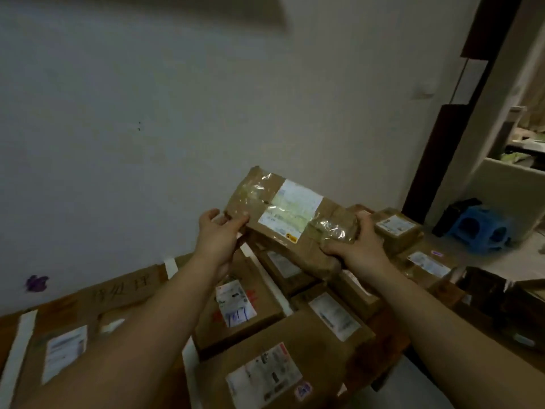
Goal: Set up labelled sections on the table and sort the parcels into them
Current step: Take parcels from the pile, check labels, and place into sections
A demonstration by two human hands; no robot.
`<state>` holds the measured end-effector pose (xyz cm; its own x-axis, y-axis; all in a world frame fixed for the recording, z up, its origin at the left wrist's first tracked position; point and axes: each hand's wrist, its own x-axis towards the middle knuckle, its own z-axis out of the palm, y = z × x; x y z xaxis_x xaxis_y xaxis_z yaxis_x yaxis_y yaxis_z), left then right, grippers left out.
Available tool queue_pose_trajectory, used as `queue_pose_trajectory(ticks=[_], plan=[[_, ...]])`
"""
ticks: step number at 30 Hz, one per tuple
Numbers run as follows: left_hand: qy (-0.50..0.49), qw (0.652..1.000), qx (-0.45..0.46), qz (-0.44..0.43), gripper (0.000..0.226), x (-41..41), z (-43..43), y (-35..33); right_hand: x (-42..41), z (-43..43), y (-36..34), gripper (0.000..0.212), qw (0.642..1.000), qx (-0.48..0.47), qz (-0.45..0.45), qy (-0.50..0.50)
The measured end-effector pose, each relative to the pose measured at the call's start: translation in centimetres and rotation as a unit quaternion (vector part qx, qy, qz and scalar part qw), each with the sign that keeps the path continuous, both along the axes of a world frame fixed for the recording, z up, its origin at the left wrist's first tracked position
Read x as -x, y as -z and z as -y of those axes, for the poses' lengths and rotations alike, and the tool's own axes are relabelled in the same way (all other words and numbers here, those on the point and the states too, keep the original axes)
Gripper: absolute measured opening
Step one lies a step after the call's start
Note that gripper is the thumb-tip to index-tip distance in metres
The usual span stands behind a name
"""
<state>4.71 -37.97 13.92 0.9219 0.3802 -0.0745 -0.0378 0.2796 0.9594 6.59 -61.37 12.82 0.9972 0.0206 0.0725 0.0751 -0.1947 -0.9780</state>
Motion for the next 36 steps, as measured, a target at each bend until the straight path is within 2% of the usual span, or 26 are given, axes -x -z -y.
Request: queue_pose_trajectory(ticks=[1, 4, 7, 9, 11, 14, 16, 19, 22, 27, 32, 36], plan=[[-0.008, 1.000, 0.007, 0.008, 0.073, -0.9, 1.6, 0.5, -1.1, 0.2, 0.3, 0.070, 0.999, -0.028, -0.012, -0.012], [0.056, 0.998, 0.011, 0.000, 0.097, -3.2, 7.5, 2.2, -4.0, 1.1, 2.4, 0.066, 0.995, -0.088, -0.037, -0.036], [0.049, 0.998, 0.035, -0.036, 0.108, -5.2, 10.5, 3.7, -5.9, 3.0, 4.1, 0.064, 0.993, -0.081, -0.046, -0.067], [0.036, 0.997, 0.051, -0.046, 0.105, -6.2, 10.8, 4.6, -6.9, 4.4, 4.5, 0.063, 0.995, 0.008, -0.024, -0.096], [0.036, 0.996, 0.051, -0.063, 0.102, -6.9, 11.1, 5.6, -7.5, 5.6, 5.3, 0.075, 0.982, 0.147, 0.021, -0.115], [0.053, 0.994, 0.022, -0.092, 0.097, -7.2, 12.4, 7.5, -7.3, 6.7, 7.5, 0.109, 0.925, 0.314, 0.063, -0.204], [0.055, 0.992, 0.019, -0.111, 0.089, -7.1, 13.3, 9.0, -6.6, 7.5, 8.9, 0.108, 0.899, 0.359, 0.068, -0.241], [0.055, 0.991, 0.014, -0.123, 0.078, -6.7, 14.5, 11.3, -6.0, 8.9, 10.5, 0.104, 0.897, 0.360, 0.048, -0.251], [0.042, 0.987, -0.051, -0.145, 0.069, -6.0, 15.9, 12.8, -5.7, 10.0, 11.5, 0.112, 0.874, 0.396, 0.016, -0.281], [0.033, 0.964, -0.173, -0.200, 0.084, -3.9, 18.9, 14.8, -6.0, 11.9, 12.6, 0.114, 0.832, 0.450, 0.020, -0.324], [0.066, 0.964, -0.137, -0.221, 0.070, -3.0, 21.7, 16.4, -6.5, 14.3, 15.0, 0.117, 0.836, 0.410, 0.021, -0.363], [0.034, 0.952, -0.186, -0.241, 0.076, -2.6, 23.9, 17.9, -6.5, 15.5, 17.2, 0.117, 0.820, 0.433, 0.010, -0.374]])
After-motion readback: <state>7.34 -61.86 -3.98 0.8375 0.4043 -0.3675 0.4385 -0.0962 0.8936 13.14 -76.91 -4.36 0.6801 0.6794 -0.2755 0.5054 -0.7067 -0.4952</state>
